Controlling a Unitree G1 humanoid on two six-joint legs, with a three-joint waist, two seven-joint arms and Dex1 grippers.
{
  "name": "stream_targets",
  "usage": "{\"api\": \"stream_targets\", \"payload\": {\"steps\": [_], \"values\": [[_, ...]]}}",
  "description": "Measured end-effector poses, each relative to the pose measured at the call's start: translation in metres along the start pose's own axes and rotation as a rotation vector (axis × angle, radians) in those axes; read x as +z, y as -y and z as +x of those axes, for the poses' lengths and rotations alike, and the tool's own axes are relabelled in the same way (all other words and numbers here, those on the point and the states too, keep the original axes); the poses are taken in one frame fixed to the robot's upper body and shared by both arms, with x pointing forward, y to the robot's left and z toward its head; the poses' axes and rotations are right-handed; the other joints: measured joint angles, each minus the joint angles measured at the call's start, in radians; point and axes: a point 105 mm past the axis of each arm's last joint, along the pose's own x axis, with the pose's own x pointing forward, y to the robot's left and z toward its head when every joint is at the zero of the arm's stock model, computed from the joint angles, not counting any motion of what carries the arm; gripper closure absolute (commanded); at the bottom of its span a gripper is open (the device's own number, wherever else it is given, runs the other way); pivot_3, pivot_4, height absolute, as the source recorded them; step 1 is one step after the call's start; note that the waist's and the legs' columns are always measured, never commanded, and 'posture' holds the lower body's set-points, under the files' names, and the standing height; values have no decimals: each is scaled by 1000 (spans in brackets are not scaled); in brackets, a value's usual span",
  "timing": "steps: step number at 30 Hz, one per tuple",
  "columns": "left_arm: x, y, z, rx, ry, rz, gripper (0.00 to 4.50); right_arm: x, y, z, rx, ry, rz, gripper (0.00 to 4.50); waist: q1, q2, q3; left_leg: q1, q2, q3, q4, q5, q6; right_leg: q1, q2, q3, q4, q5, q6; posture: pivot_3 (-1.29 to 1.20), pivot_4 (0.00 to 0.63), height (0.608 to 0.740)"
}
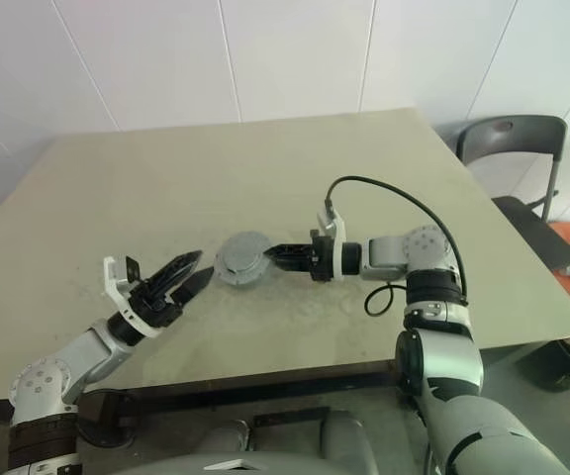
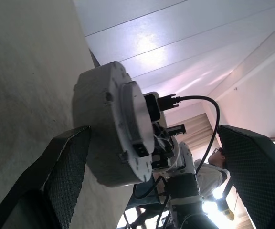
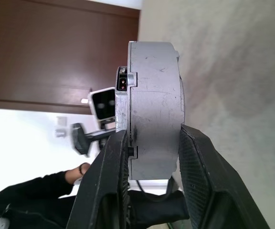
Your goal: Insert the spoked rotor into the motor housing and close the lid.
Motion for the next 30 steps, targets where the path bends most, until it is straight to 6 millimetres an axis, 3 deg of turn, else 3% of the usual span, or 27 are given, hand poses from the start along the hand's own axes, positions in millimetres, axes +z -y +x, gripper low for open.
{"api": "stream_targets", "payload": {"steps": [20,27,30], "values": [[-3,2,4,-43,4,-15,0,-16,-17,15,61,-100,-63,3357,1,0,0,-5,0,0,0,0,0,-3,0,0,-2,1,-1,0,0,740],[-7,3,3,-75,-27,-53,2208,-17,-19,17,67,-105,-62,3357,0,0,0,-5,0,0,0,0,0,-4,0,0,-2,1,-1,0,0,740],[-7,4,2,-89,-29,-65,2370,-17,-21,18,69,-104,-77,3357,0,0,0,-6,0,0,0,0,0,-4,0,0,-2,1,-1,0,0,740]]}}
